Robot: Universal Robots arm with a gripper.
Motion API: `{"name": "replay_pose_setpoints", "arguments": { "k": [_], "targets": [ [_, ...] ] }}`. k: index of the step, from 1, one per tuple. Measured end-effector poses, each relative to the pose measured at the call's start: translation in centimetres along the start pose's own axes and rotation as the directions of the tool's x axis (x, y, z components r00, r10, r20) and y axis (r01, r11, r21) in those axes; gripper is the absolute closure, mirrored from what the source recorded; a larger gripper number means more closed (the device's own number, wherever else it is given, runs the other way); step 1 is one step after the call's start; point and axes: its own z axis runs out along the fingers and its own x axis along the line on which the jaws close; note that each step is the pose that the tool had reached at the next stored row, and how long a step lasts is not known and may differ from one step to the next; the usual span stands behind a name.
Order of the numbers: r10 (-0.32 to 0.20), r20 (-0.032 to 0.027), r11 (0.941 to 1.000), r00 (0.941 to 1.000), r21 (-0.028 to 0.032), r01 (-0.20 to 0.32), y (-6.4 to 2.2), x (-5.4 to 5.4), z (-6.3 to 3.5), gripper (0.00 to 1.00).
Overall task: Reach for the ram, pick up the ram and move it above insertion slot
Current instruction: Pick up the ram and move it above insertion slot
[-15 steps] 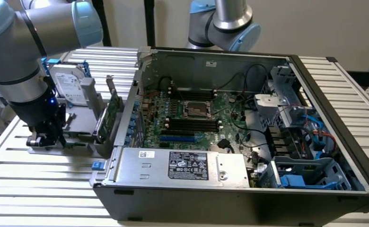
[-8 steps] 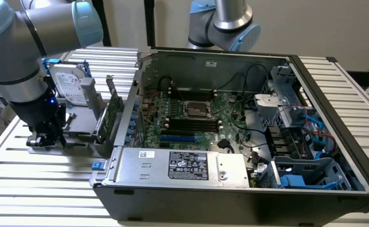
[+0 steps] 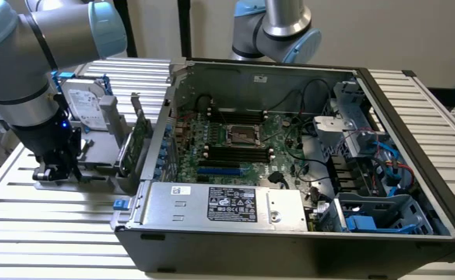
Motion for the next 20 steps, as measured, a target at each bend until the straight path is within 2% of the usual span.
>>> {"name": "replay_pose_setpoints", "arguments": {
  "k": [12, 20],
  "targets": [
    [-0.002, 0.0006, 1.0000, 1.0000, -0.0003, 0.002, 0.02, 0.0, -0.72, 0.87],
    [-0.006, 0.0006, 1.0000, 1.0000, -0.0002, 0.006, 0.05, 0.0, -2.20, 0.87]
  ]
}}
